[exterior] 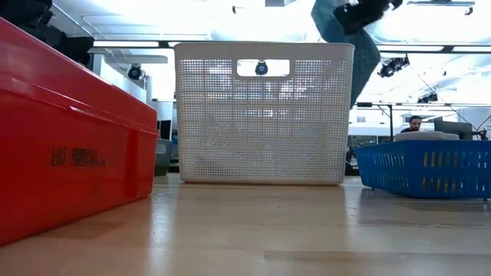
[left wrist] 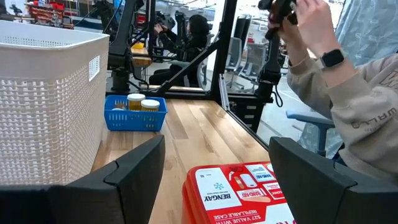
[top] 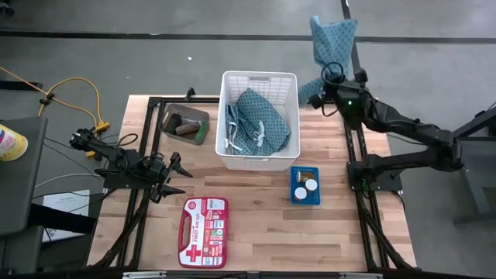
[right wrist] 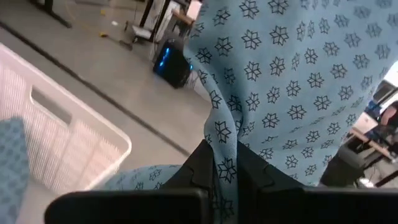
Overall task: Pick & place medical supplies in basket/bin
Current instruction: Put the patient gown into the large white bin
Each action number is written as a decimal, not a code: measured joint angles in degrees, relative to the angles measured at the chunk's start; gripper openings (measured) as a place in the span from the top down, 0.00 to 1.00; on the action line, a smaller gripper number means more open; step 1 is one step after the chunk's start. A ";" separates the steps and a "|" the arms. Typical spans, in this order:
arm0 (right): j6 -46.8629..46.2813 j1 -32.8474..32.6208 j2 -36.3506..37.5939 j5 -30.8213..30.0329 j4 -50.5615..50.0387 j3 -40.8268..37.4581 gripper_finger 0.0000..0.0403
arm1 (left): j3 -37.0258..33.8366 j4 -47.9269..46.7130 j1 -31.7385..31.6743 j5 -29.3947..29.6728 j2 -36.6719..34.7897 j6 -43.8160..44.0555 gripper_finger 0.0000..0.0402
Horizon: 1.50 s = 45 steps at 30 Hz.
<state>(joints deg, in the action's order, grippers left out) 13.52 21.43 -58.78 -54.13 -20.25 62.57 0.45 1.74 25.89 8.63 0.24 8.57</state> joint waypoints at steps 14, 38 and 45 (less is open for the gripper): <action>15.57 0.90 -10.86 2.76 15.27 13.32 0.96 | 0.00 0.00 0.00 -0.14 -0.01 -0.01 0.30; 8.51 -1.26 -26.41 21.00 17.25 18.99 0.96 | 0.00 0.00 0.00 0.08 0.02 0.01 0.30; 7.47 -5.22 -29.59 23.00 16.48 19.02 0.96 | 0.00 0.00 0.00 0.06 0.01 0.00 0.30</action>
<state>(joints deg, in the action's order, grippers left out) 20.99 16.21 -88.36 -31.14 -3.77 81.58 0.45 1.74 25.89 8.69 0.25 8.56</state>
